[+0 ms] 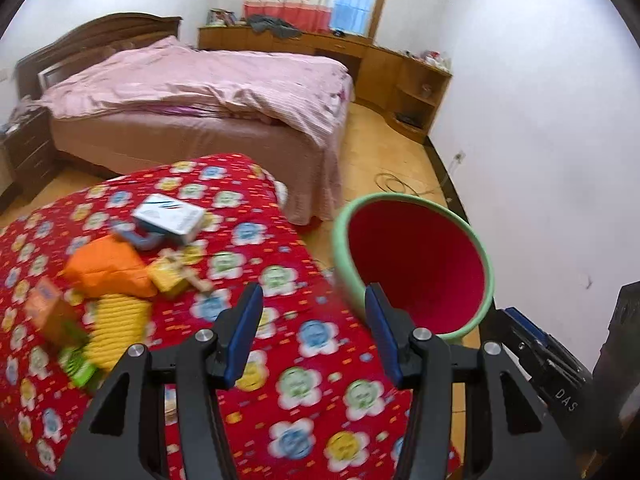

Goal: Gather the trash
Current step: 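Move both tools back over the remaining trash on the blanket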

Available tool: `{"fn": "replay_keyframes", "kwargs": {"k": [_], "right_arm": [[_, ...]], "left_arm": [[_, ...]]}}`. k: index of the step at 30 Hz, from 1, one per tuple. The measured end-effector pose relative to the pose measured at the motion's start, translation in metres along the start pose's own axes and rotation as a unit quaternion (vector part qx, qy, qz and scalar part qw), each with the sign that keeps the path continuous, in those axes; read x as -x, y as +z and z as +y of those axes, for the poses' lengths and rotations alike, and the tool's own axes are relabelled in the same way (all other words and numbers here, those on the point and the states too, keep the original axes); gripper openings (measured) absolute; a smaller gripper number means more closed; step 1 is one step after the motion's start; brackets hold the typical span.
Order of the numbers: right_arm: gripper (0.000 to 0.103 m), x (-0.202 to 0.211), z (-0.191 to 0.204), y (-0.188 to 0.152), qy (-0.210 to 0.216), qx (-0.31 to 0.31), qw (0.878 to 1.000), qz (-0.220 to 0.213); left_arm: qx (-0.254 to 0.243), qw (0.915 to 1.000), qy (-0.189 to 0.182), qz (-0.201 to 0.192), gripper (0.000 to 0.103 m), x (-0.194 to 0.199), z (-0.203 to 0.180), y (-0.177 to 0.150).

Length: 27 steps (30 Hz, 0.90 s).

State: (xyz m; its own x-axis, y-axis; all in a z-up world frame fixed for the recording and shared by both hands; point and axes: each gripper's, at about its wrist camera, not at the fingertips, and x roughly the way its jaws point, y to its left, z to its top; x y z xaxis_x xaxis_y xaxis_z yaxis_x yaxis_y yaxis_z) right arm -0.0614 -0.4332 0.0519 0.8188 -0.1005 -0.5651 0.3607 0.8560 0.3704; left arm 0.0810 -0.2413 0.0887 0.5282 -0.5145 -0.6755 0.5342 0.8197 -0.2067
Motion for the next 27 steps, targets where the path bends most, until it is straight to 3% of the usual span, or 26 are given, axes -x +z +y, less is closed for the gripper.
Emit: {"fn": "replay_keyframes", "kwargs": {"k": [7, 17, 27], "right_arm": [[0.060, 0.010, 0.039, -0.008, 0.009, 0.042, 0.999, 0.002], [0.061, 0.015, 0.089, -0.015, 0.034, 0.065, 0.997, 0.024], [0.062, -0.022, 0.122, -0.018, 0.055, 0.055, 0.996, 0.043]], "left_arm": [[0.041, 0.9983, 0.037, -0.020, 0.053, 0.039, 0.049, -0.009], [0.051, 0.9915, 0.118, -0.019, 0.053, 0.080, 0.115, -0.020], [0.083, 0.9829, 0.165, -0.005, 0.058, 0.054, 0.194, -0.022]]}}
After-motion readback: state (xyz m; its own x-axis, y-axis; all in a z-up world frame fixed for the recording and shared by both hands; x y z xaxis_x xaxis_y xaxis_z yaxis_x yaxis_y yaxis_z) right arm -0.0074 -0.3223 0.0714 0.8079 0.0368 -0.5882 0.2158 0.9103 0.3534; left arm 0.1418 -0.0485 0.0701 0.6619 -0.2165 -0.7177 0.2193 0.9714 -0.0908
